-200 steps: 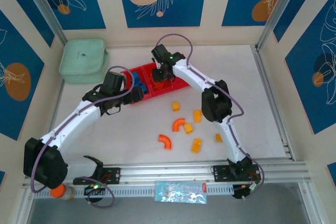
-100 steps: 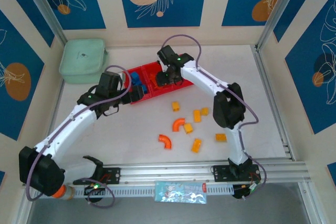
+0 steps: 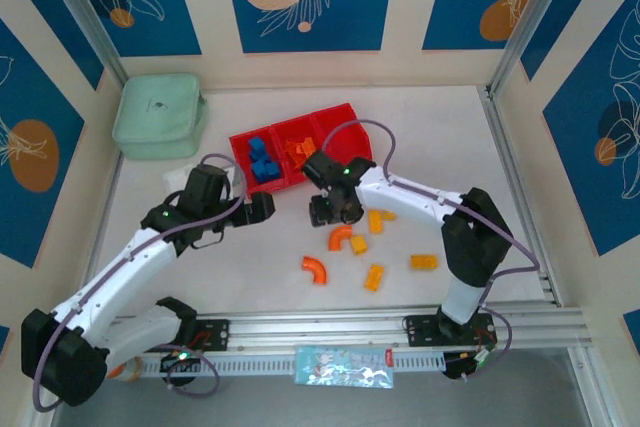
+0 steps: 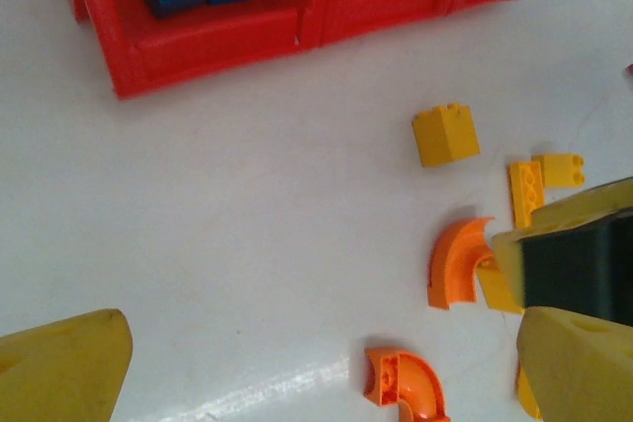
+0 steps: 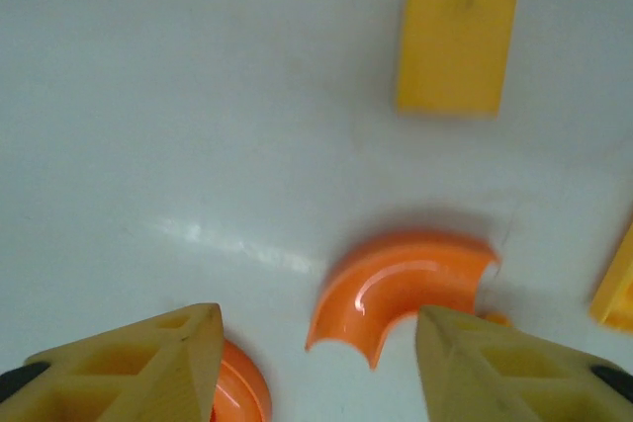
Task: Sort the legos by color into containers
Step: Place the lego in the container, then pick up the lego from the center of the table.
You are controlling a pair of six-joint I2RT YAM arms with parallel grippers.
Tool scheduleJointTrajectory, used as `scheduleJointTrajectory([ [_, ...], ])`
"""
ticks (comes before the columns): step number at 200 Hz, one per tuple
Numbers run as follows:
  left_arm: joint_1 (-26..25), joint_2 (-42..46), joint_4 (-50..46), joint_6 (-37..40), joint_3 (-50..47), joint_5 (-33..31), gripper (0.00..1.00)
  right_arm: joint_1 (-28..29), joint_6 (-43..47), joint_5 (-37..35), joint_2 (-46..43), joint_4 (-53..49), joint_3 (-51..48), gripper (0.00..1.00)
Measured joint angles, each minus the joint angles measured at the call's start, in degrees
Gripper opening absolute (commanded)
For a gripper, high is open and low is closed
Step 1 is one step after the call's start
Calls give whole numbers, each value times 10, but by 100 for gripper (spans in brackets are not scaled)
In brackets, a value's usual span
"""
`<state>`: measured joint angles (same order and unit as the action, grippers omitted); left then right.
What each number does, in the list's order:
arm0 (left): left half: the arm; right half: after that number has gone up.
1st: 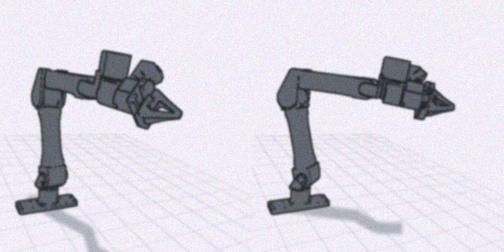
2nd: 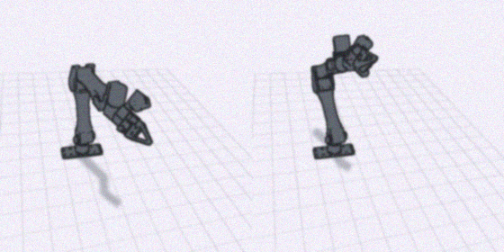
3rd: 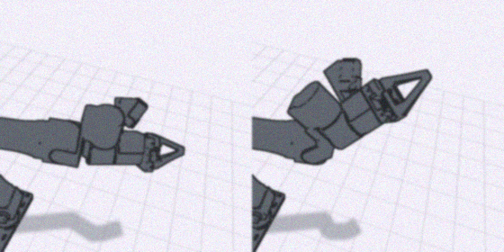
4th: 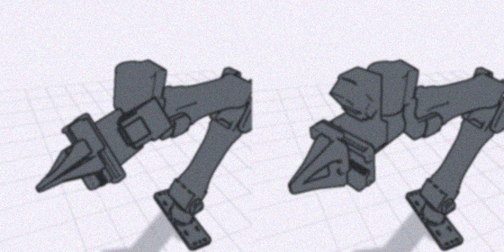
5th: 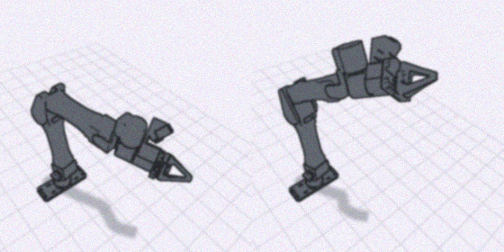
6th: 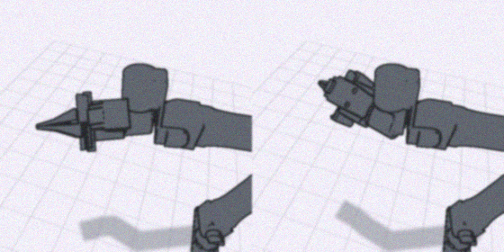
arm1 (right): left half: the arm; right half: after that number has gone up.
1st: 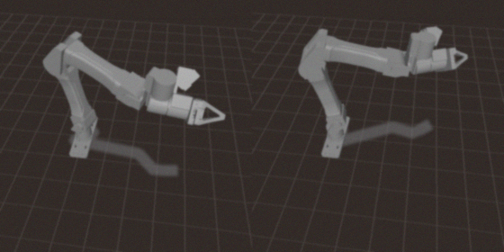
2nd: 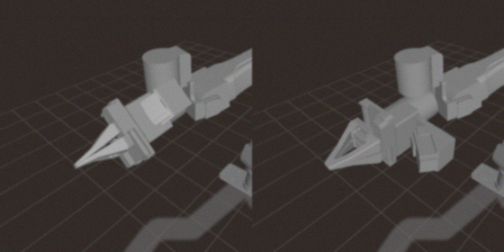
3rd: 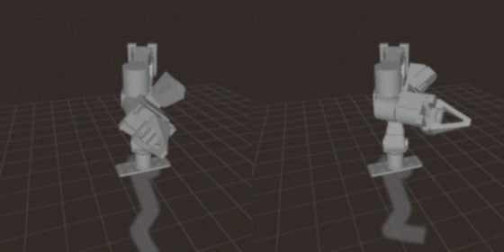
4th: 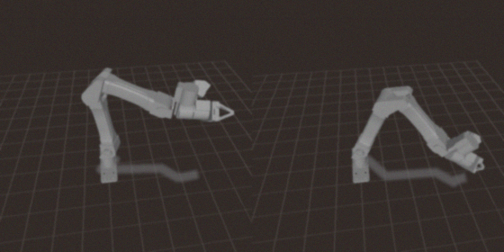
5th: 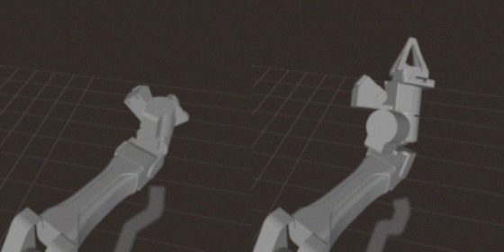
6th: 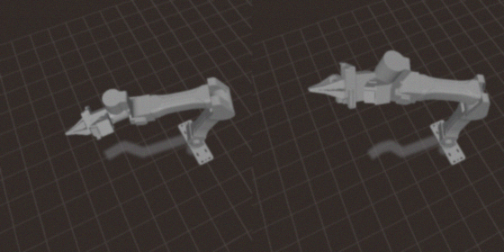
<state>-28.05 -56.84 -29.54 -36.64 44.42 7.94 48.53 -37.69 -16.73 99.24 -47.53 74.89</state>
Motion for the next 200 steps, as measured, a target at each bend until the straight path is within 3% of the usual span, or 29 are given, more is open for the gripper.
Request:
scheduleJointTrajectory([
  [81, -64, 5, 12, -40, -30, -3, 99, 44, -149, -37, -41, 25, -114, 35],
  [200, -73, -17, 32, -51, -31, -10, 99, 47, -183, -43, -2, 64, -123, 20],
])
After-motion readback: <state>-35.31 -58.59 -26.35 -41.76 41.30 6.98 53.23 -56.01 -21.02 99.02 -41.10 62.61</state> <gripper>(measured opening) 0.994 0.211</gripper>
